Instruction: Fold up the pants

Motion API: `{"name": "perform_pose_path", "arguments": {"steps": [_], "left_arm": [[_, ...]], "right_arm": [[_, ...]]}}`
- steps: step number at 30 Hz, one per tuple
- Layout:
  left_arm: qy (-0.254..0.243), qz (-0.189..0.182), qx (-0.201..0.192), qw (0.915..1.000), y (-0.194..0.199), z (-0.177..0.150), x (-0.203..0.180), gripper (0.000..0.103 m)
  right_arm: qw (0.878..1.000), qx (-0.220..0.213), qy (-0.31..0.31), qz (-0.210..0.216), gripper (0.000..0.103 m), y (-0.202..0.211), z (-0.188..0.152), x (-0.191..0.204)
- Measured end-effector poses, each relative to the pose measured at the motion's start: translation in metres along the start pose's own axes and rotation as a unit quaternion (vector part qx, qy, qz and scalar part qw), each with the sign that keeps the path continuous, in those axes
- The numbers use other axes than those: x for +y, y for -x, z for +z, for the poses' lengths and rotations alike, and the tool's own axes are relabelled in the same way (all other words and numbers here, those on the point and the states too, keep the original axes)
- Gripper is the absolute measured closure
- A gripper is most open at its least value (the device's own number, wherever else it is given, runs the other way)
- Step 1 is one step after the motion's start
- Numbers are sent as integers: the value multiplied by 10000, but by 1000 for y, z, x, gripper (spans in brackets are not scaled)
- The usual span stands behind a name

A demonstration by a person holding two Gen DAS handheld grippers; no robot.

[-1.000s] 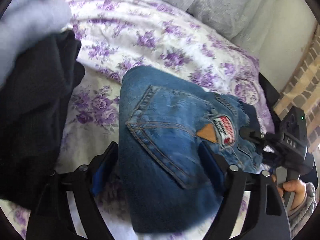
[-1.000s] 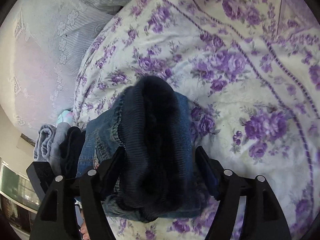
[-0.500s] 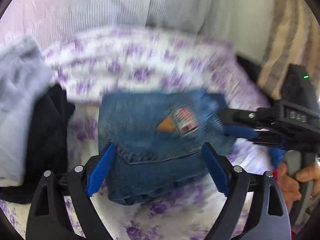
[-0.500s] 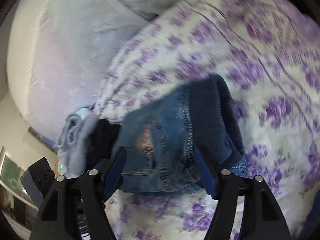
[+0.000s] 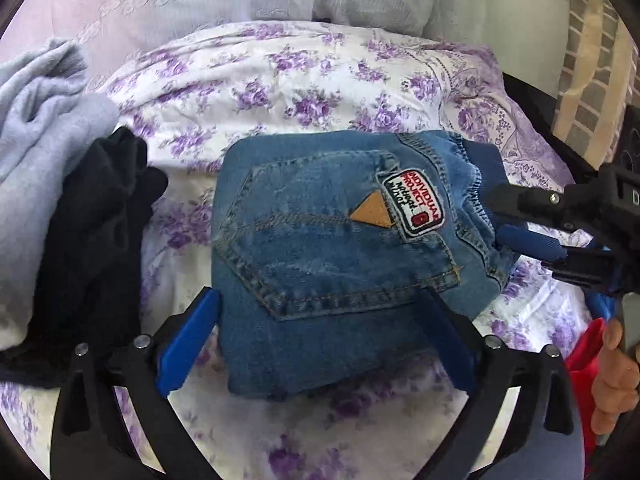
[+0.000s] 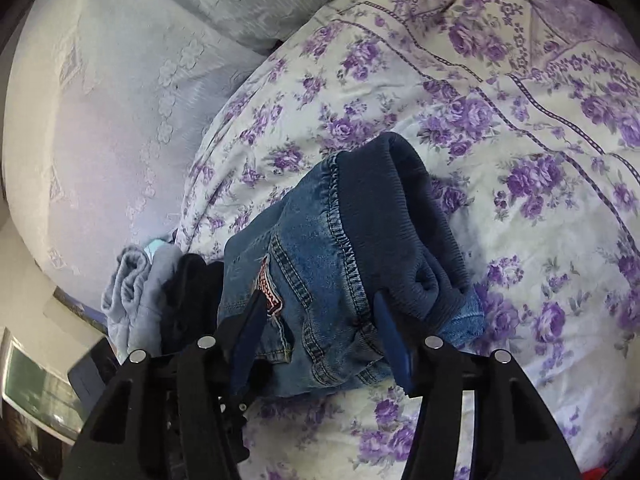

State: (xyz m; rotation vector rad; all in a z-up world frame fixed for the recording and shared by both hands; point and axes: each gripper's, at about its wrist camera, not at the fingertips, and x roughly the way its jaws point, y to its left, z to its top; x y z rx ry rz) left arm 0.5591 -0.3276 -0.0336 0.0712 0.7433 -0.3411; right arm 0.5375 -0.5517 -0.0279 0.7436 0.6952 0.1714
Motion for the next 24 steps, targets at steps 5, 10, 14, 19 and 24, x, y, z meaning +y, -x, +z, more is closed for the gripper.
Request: {"name": "perform_pose_path", "arguments": {"steps": [5, 10, 14, 19, 24], "left_arm": [[42, 48, -264, 9996, 53, -21, -1, 8], [-271, 418, -785, 9957, 120, -54, -13, 5], [-597, 898, -1122, 9878, 153, -75, -31, 5], [-571, 1038, -1330, 9840, 174, -85, -38, 5], [-446, 746, -1335, 9872, 177, -86, -29, 5]], "right_arm": [[9911, -669, 683, -922, 22, 52, -44, 37], [9677, -1522, 1061, -1705, 4, 110, -107, 55], [9382, -2009, 1636, -2297, 4, 135, -147, 70], [9360, -2021, 1805, -2246, 4, 141, -157, 68], [9405, -2016, 1694, -2146, 4, 152, -160, 65]]}}
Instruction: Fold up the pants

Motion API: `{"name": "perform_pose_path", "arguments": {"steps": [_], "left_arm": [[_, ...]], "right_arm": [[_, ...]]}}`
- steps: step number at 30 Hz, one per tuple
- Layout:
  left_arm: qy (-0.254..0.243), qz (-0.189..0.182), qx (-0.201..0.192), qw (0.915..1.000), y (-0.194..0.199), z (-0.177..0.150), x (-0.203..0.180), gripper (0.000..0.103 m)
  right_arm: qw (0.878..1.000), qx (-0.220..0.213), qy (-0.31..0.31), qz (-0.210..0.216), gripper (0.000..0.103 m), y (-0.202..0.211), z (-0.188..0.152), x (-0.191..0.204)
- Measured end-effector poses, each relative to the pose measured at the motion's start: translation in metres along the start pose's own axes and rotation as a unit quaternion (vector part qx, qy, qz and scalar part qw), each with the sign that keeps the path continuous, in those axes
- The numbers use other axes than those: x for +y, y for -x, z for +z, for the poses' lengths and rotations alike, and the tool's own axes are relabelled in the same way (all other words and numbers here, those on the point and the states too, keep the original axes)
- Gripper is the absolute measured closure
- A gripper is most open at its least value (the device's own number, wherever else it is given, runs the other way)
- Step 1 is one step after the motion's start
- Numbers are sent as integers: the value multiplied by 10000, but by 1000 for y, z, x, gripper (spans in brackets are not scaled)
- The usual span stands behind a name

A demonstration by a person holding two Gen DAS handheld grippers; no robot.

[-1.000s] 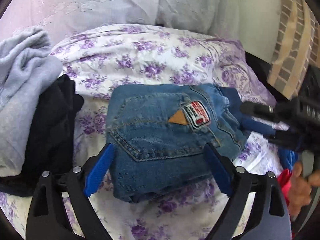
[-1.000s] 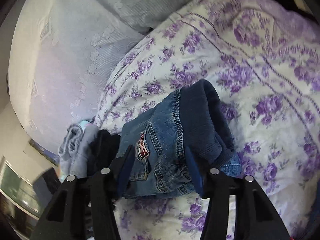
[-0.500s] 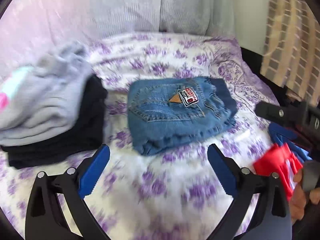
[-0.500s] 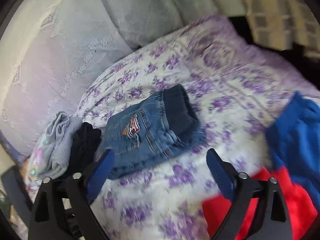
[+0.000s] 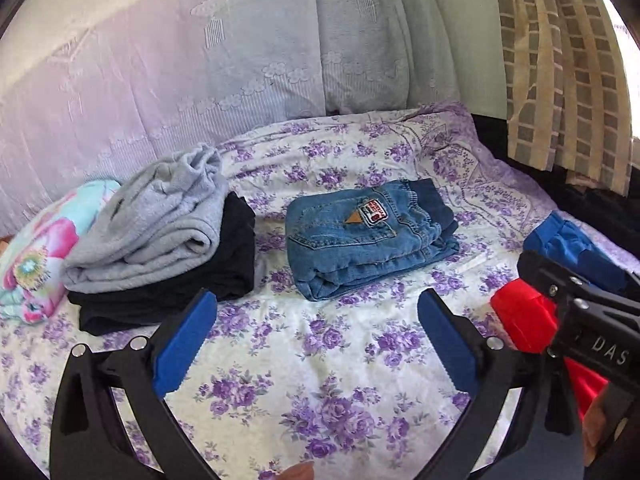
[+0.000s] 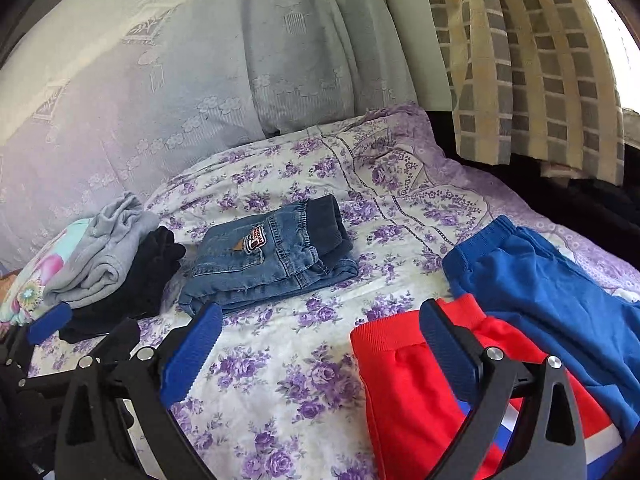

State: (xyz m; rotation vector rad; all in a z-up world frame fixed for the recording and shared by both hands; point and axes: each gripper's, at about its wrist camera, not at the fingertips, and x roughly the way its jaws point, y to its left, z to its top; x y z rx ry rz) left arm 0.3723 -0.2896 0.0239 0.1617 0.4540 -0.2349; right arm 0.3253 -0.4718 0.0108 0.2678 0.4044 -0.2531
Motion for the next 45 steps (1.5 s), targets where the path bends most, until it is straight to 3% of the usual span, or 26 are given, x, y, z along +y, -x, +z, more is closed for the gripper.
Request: {"name": "perform_pose_path", "arguments": {"steps": [4, 11, 21, 26, 45], "left_arm": [[290, -221, 280, 9989, -14, -4, 12, 5], [521, -268, 633, 9963, -34, -10, 26, 5], [402, -248, 598, 9971, -29, -10, 18, 5], [251, -142, 314, 9991, -21, -10, 14, 5], [369, -340, 442, 9978, -22, -8, 18, 5]], "right_arm": [[9997, 164, 176, -68, 4, -6, -4, 7], [9973, 506, 514, -121, 4, -20, -17, 21], [9975, 491, 503, -96, 4, -20, -19, 22], [9979, 470, 441, -81, 4, -19, -18, 20], [9986, 406, 348, -55, 4, -15, -16, 16]]}}
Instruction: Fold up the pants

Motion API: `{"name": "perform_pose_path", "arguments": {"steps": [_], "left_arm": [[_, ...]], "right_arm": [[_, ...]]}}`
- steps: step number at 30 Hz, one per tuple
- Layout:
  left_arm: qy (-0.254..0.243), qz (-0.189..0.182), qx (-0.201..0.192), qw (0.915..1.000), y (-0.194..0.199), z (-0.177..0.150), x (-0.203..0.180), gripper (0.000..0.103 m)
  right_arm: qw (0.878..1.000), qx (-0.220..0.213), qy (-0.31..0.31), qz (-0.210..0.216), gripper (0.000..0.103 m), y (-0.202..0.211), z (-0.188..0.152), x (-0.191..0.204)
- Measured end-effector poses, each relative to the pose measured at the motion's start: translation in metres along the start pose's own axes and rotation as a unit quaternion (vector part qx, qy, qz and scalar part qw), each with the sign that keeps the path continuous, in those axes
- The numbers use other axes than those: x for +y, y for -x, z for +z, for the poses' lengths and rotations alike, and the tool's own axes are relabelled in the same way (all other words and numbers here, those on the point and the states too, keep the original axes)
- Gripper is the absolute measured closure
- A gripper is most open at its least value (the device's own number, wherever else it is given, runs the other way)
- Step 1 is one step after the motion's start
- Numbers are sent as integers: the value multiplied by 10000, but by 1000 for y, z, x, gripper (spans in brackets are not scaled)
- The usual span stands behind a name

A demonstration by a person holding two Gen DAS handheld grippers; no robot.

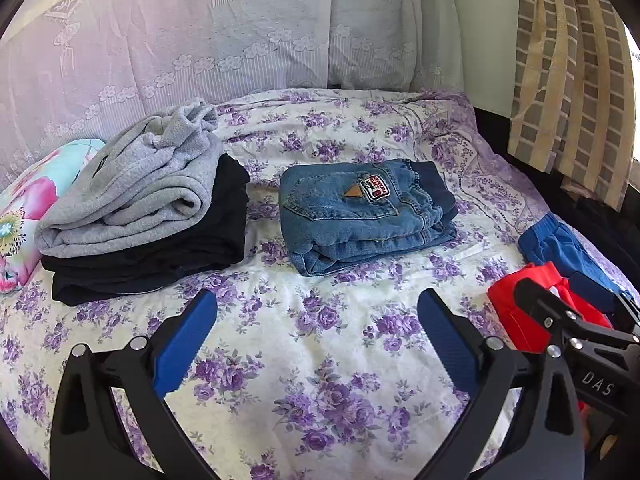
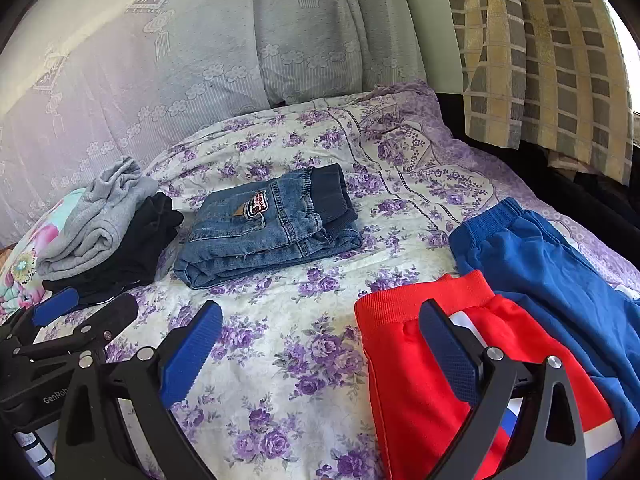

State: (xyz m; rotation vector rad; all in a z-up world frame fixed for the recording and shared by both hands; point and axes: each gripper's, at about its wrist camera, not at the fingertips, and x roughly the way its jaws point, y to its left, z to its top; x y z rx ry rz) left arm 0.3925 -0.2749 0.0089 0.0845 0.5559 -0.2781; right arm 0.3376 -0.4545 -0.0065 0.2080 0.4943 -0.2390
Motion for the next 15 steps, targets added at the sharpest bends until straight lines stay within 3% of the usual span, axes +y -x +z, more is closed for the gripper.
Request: {"name": "perform_pose_path", "arguments": {"steps": [15], "left_arm": [[159, -171, 258, 9994, -6, 0, 2, 5]], "right_arm": [[10000, -13, -4, -12, 4, 0, 0, 0]]}}
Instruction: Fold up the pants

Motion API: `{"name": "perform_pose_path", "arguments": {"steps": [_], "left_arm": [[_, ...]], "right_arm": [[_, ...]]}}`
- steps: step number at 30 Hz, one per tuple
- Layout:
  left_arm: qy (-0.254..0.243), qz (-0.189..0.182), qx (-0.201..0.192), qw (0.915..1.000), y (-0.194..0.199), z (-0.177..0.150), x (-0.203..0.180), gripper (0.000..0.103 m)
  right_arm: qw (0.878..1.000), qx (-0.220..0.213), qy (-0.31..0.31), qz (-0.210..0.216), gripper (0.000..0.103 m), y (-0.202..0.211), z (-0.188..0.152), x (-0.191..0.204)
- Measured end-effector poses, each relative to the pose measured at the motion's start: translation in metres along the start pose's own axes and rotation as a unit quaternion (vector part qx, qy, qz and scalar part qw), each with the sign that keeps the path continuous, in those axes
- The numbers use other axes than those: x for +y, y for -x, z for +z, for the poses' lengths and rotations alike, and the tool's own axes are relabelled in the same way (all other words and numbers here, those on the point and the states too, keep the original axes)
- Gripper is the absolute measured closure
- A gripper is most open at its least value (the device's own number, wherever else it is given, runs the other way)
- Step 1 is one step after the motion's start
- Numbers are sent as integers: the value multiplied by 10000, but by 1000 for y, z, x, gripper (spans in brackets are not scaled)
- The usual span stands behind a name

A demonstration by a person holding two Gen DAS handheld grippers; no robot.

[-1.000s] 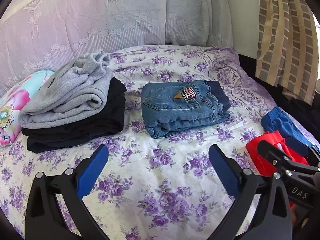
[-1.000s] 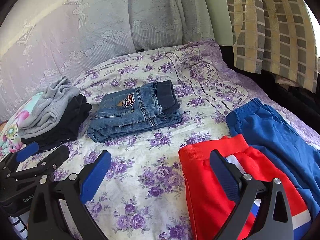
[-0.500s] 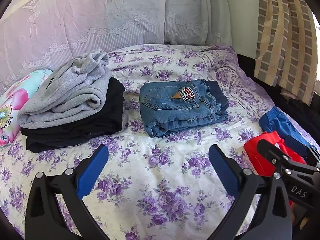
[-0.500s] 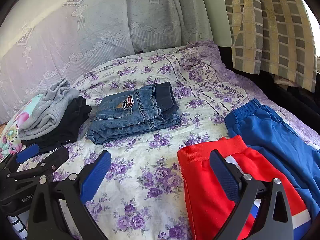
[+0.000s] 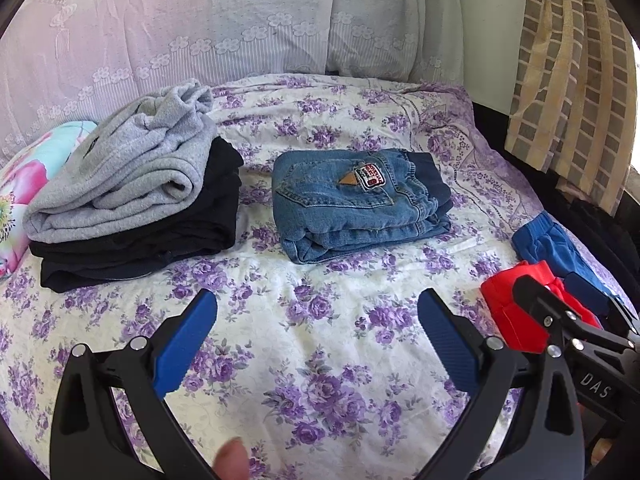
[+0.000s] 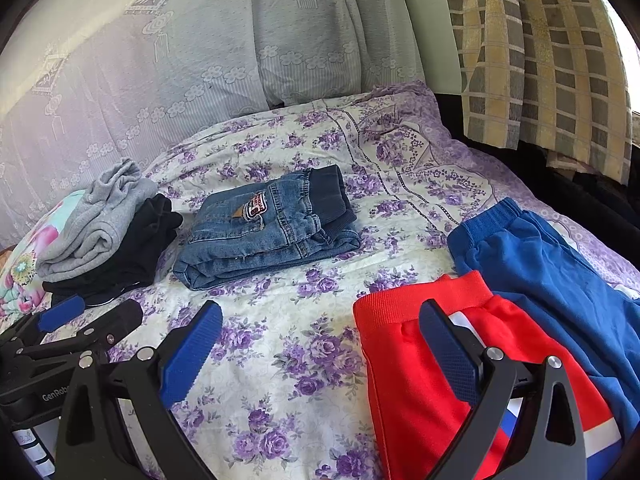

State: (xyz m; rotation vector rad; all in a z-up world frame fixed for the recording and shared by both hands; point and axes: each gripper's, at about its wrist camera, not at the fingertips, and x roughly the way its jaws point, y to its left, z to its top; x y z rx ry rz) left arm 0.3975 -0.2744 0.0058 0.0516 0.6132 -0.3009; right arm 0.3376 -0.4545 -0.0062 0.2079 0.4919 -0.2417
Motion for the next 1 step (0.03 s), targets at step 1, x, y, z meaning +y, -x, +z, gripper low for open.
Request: {"name": "perform_pose_path", "arguments": {"steps": [1], "left_arm": [[-11, 24, -6, 10000, 0, 0, 0, 5]], "right_arm": [[10000, 4, 6, -3, 4, 0, 0, 0]]}}
